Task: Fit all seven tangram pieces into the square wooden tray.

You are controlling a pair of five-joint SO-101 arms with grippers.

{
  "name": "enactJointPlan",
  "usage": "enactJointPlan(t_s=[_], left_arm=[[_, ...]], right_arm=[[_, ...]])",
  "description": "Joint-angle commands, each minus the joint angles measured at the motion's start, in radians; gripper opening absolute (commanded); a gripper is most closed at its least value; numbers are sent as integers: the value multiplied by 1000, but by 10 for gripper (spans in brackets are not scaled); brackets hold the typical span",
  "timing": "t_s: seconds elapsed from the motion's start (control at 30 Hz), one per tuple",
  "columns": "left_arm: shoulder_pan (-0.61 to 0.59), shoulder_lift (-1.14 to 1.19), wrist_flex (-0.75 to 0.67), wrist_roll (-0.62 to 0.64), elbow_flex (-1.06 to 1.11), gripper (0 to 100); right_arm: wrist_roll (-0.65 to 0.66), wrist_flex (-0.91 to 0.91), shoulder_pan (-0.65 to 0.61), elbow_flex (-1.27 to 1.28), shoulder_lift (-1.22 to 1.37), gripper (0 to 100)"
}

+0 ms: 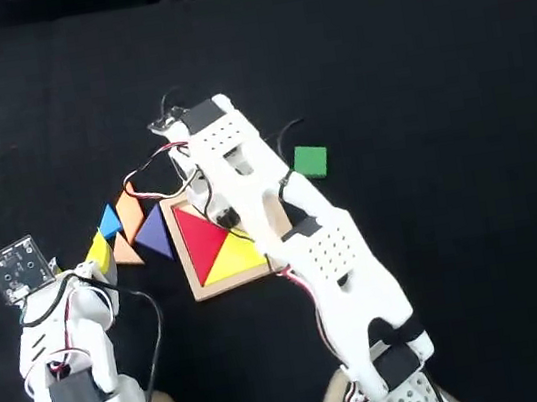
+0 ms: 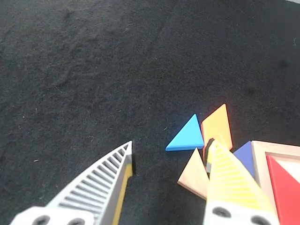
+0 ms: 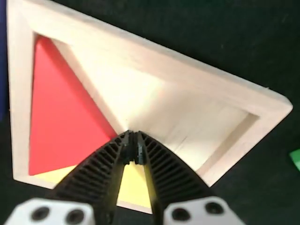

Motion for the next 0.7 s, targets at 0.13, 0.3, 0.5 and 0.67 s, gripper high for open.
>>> enactJointPlan(t_s=[0.13, 0.3, 0.5, 0.67], left_arm=[[-13, -3, -20, 6, 12, 256], [-13, -3, -20, 6, 12, 256], [-13, -3, -20, 6, 12, 256], [-13, -3, -20, 6, 12, 256]], right_arm=[[2, 32, -51, 51, -84, 11], [5, 31, -29, 70, -165, 11], [6, 20, 68, 64, -182, 11], [6, 0, 109, 87, -177, 11]])
